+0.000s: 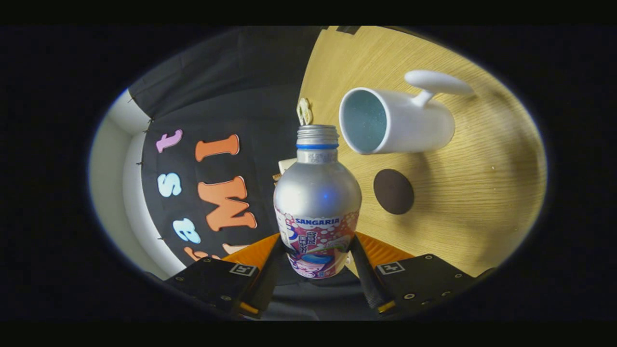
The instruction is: Take the bottle from table, then pour the juice into the cup, finally place the bottle on the coaster
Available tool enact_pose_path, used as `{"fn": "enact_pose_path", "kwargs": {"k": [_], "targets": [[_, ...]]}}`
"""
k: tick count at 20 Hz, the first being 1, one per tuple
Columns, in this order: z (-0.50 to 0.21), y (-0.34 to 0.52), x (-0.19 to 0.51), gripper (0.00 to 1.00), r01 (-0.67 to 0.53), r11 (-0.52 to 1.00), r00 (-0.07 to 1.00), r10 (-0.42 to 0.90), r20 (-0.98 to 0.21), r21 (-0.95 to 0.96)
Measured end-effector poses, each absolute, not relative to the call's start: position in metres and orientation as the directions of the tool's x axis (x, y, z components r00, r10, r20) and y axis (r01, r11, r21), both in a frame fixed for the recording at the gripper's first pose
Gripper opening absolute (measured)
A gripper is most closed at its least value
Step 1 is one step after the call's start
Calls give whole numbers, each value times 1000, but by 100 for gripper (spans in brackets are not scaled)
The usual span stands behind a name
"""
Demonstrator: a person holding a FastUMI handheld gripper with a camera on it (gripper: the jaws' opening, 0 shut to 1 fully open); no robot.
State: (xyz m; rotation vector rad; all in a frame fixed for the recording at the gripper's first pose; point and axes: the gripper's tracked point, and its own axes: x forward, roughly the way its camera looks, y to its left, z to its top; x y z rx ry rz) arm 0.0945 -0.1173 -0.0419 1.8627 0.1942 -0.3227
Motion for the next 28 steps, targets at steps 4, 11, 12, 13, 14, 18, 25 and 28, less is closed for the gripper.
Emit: {"fn": "enact_pose_path", "kwargs": {"k": [4,11,12,13,14,18,25,28], "targets": [[-40,-121,89,75,291,-351,946,-32,-322,890],[-34,-121,90,75,271,-400,953,-18,-303,876],[-33,-121,91,75,273,-411,952,-16,-307,870],[-32,-121,92,76,273,-426,952,-12,-307,862],[-31,-121,92,75,272,-438,951,-10,-308,857],[-31,-123,92,75,280,-456,948,-7,-318,845],[-28,-125,91,76,277,-493,948,-1,-319,825],[-27,-123,92,76,278,-505,948,7,-318,817]]}}
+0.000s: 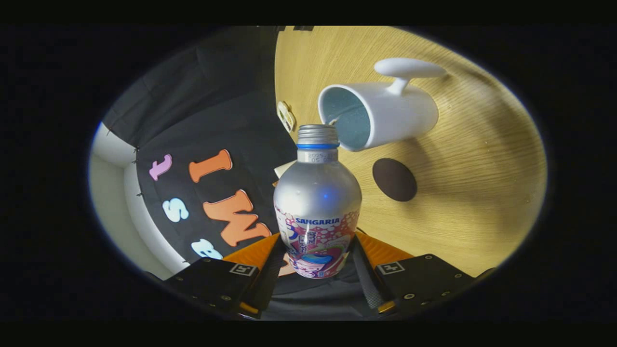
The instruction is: Take the bottle from table, then pour the juice into the cup, finally place the bottle on the coaster
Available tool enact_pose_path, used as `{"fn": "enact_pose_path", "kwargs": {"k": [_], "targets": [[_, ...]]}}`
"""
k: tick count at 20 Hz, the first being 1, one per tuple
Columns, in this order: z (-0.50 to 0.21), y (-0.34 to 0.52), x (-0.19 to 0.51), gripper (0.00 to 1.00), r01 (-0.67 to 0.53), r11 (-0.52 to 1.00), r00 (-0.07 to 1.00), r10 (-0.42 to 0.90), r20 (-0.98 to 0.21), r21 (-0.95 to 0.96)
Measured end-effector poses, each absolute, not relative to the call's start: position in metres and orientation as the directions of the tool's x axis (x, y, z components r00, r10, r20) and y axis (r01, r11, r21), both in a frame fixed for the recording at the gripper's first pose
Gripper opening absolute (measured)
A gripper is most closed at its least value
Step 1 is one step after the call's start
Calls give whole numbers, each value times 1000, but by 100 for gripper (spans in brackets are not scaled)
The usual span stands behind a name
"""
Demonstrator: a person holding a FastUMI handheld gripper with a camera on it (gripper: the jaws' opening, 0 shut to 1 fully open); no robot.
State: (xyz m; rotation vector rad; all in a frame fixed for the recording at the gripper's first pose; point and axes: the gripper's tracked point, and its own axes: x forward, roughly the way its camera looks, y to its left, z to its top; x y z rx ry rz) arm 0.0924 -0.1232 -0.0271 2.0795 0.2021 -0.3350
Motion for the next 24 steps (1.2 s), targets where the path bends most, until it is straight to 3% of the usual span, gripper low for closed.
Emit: {"fn": "enact_pose_path", "kwargs": {"k": [24], "targets": [[-13,-131,94,76,249,-606,951,6,-309,755]]}}
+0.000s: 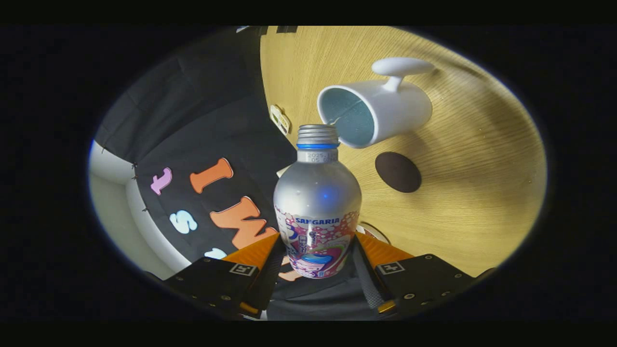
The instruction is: Take the bottle from table, then pour the juice into the cup, finally place the bottle on the coaster
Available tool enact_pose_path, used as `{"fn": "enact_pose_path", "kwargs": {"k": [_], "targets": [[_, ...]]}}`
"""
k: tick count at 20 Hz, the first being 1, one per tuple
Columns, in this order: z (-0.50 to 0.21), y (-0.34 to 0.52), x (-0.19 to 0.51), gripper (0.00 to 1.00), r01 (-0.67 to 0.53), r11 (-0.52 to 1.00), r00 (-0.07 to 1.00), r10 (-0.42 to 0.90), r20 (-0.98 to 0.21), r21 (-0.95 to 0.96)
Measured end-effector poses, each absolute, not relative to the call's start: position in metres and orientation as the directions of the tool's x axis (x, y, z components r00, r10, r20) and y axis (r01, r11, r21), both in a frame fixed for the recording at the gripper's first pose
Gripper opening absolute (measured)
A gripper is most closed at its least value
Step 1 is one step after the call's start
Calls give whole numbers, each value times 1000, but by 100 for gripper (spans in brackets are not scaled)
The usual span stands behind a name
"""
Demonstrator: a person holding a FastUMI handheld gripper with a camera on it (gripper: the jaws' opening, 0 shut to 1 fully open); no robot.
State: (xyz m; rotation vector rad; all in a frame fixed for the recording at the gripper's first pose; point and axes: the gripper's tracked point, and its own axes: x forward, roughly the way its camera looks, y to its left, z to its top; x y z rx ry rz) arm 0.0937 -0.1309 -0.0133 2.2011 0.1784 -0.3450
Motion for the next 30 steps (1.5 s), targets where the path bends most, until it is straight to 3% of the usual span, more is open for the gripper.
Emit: {"fn": "enact_pose_path", "kwargs": {"k": [30], "targets": [[-14,-140,98,75,160,-748,960,-33,-278,645]]}}
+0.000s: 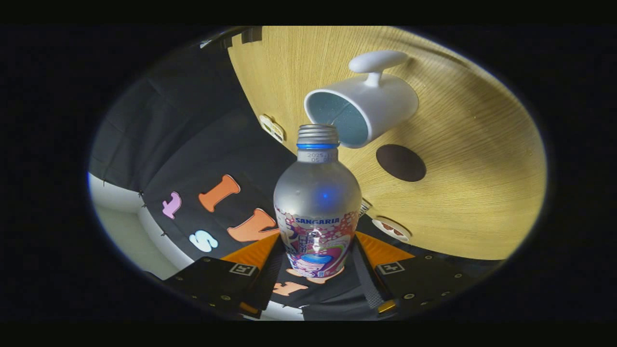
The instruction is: Take the bottle from table, then pour the juice into the cup, finally place the bottle on the coaster
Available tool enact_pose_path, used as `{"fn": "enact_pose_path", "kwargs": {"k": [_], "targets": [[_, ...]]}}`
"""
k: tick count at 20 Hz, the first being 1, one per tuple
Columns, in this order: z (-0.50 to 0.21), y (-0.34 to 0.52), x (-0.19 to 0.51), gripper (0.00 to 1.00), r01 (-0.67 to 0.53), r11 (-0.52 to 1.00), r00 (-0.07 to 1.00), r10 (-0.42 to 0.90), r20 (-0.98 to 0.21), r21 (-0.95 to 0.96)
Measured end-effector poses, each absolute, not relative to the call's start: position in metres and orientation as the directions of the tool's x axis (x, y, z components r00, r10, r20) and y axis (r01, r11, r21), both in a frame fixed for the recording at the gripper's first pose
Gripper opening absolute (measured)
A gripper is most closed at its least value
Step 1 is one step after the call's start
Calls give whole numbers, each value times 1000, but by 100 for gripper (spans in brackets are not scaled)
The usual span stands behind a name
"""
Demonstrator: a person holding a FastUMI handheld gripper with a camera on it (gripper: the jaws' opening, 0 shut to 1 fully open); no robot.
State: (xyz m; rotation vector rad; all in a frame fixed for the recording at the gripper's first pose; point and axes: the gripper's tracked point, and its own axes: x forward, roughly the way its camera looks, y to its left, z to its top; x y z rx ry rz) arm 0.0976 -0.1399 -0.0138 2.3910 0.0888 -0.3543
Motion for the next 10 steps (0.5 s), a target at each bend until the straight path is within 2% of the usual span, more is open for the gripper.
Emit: {"fn": "enact_pose_path", "kwargs": {"k": [10], "targets": [[-8,-134,107,75,118,-783,968,-48,-248,611]]}}
